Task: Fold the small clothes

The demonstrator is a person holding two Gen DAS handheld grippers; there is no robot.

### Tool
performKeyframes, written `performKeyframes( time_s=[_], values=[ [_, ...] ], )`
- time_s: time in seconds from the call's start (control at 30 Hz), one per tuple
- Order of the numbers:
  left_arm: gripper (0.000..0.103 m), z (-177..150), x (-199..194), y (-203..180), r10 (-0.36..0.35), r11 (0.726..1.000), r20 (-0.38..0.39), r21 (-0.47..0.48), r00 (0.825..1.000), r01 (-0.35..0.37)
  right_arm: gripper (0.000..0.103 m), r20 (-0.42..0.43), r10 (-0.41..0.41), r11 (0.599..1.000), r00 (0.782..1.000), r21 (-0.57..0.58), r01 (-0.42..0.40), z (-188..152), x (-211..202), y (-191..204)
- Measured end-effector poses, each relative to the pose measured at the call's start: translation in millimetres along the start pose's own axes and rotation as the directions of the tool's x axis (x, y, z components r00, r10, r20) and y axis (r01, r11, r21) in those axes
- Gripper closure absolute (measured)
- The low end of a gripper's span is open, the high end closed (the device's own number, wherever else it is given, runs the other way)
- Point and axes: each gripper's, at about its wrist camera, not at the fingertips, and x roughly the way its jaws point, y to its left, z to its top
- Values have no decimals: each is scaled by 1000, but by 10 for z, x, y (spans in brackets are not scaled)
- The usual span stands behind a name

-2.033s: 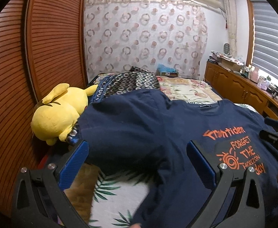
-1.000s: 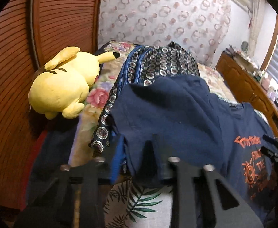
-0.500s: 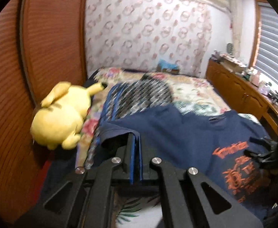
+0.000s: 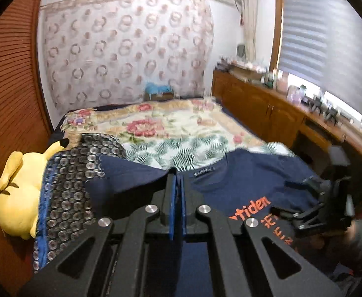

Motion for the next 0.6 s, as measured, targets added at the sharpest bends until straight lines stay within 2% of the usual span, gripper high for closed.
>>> performKeyframes(
  time_s=[0.1,0.17,0.3,0.43,0.6],
  values=[
    [94,11,119,-17,13,1000,-28,-10,1000,-14,0,3,-16,1000,1000,12,16,-10,-58,-80],
    [79,19,127,-1,8,1000,-27,-16,1000,-8,0,2,-23,1000,1000,17,23,-26,-82,-121],
    [67,-19,105,68,34,999,-32,-20,999,-35,0,-6,-31,999,1000,30,31,-45,-70,-221],
    [49,-117,129,125,57,998,-48,-35,997,-59,0,-13,-25,999,1000,30,26,-64,-35,-237],
    [48,-267,115,203,89,995,-71,-46,993,-92,2,-26,16,1000,1000,-7,-16,-22,43,-125]
  ],
)
